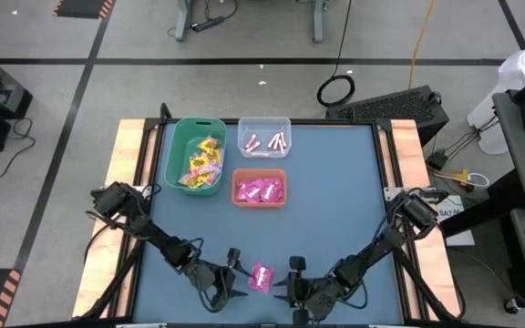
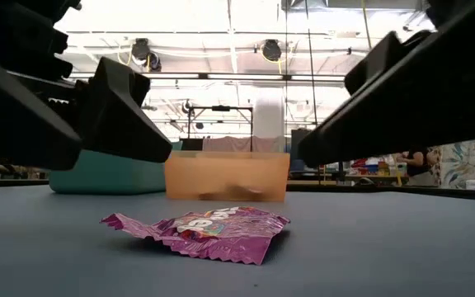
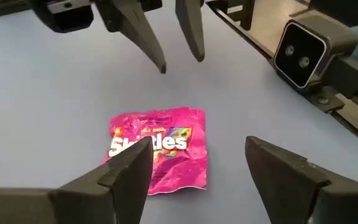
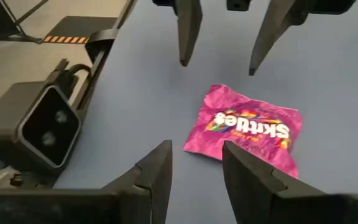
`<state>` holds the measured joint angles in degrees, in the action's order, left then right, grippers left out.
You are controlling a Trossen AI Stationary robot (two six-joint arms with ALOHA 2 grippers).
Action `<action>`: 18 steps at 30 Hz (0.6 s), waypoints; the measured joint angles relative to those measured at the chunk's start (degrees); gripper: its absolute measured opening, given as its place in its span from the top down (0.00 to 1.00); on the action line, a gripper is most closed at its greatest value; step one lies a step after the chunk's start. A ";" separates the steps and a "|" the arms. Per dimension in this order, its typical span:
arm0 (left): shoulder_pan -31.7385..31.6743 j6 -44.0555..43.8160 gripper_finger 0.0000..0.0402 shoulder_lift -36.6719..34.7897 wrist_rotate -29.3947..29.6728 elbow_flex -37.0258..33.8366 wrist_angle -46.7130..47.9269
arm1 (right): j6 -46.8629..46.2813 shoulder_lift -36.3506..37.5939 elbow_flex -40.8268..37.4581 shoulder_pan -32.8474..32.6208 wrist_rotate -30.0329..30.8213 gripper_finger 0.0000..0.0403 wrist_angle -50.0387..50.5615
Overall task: Sort candy
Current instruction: Put the violet candy into the orange bin
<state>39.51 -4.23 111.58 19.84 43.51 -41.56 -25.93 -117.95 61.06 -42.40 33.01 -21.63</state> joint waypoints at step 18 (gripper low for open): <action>-0.87 -0.18 0.36 3.41 0.08 0.04 0.54 | -0.49 0.00 0.02 -1.16 0.23 0.68 0.16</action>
<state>38.63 -4.41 114.98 19.92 43.55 -41.02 -26.42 -117.95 61.08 -43.56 33.24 -21.46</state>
